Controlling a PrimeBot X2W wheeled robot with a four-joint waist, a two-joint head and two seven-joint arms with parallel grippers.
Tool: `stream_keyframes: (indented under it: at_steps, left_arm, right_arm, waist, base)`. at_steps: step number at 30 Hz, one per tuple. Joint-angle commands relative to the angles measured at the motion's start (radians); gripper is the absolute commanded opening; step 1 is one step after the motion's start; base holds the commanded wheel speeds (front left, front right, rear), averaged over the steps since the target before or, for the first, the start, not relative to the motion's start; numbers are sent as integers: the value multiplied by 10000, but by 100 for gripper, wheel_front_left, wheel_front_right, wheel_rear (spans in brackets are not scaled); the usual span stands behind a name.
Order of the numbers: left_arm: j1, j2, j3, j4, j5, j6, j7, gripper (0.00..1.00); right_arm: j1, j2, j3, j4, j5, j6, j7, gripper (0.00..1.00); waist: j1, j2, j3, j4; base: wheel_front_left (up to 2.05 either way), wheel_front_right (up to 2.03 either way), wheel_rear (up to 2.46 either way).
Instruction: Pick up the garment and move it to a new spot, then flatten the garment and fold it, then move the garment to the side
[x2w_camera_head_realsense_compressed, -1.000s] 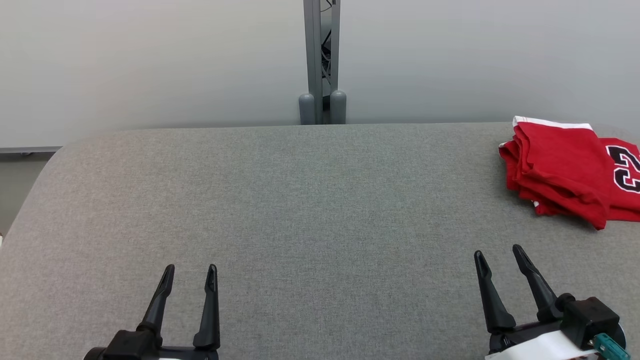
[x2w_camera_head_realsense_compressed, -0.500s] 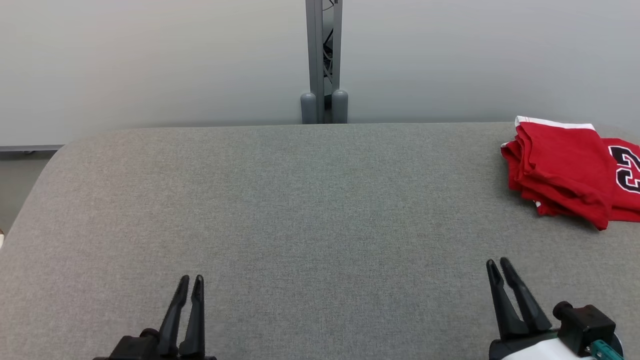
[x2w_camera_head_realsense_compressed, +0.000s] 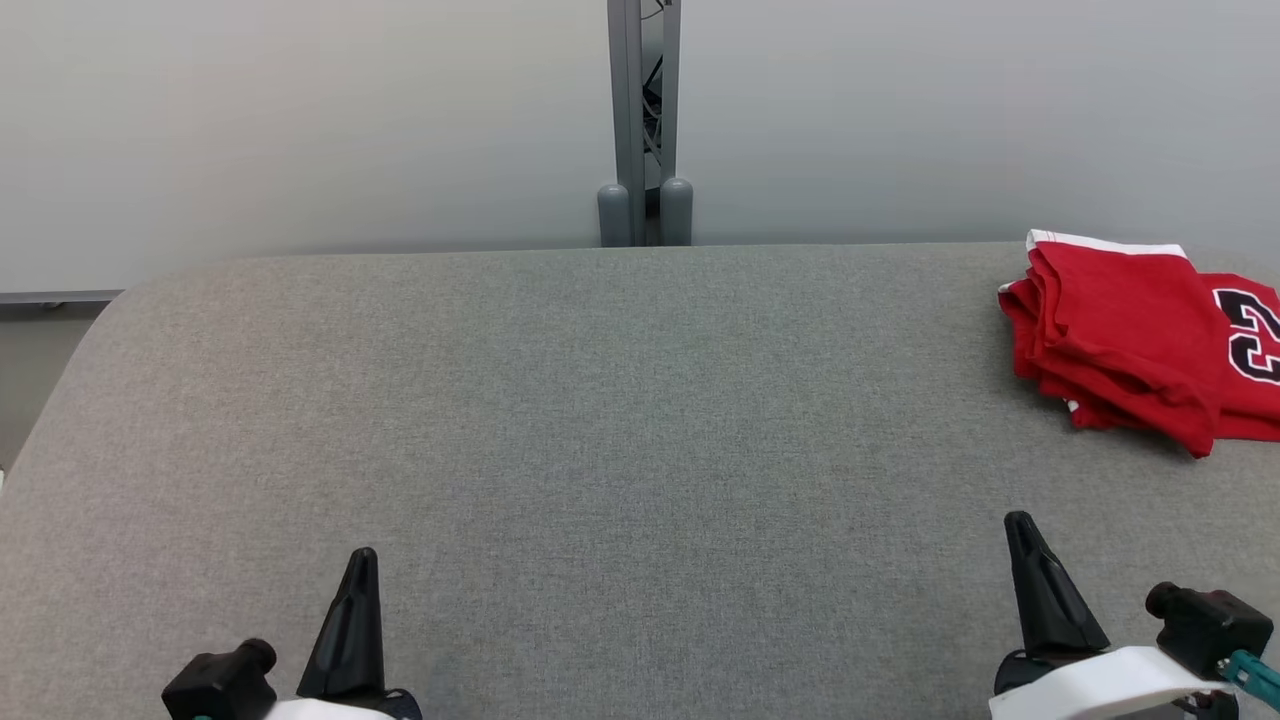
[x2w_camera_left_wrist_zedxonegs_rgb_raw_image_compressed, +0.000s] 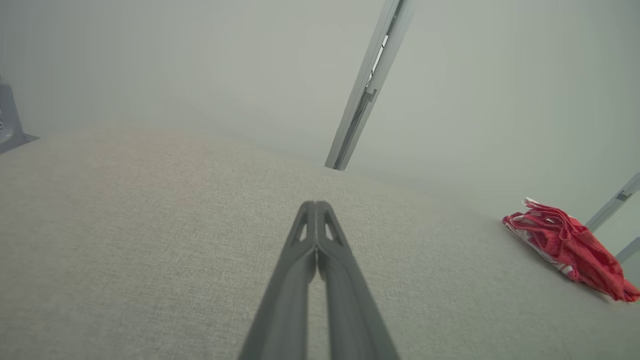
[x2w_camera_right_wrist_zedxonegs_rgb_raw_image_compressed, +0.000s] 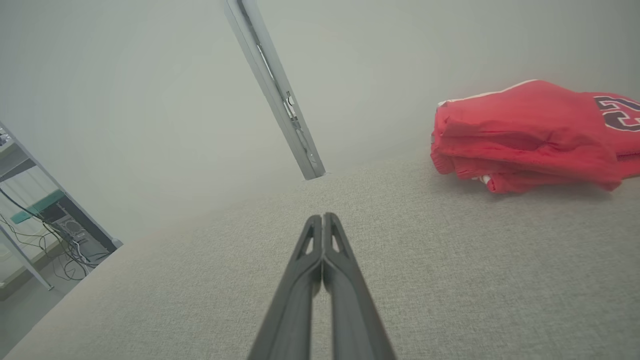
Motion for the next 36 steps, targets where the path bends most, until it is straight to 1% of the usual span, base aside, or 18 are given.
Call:
stream_keyframes:
  at_steps: [1, 17, 36]
  left_arm:
    - [-388, 85, 86, -36, -396, -80, 44, 0]
    - [-1171, 173, 378, 585, -2992, -396, 532, 0]
    - [-1892, 213, 730, 1139, -5488, -698, 1064, 0]
  right_arm:
    - [-358, -112, -71, -50, 411, 0, 105, 0]
    - [-1054, -202, -416, 512, 2946, 0, 800, 0]
    - [-1733, -252, -827, 1066, 5382, -1, 1535, 0]
  waist:
    - [0, -1, 1, -5]
    - [0, -1, 21, -62]
    - [0, -1, 45, -131]
  base:
    - [0, 0, 0]
    - [0, 0, 0]
    - [0, 0, 0]
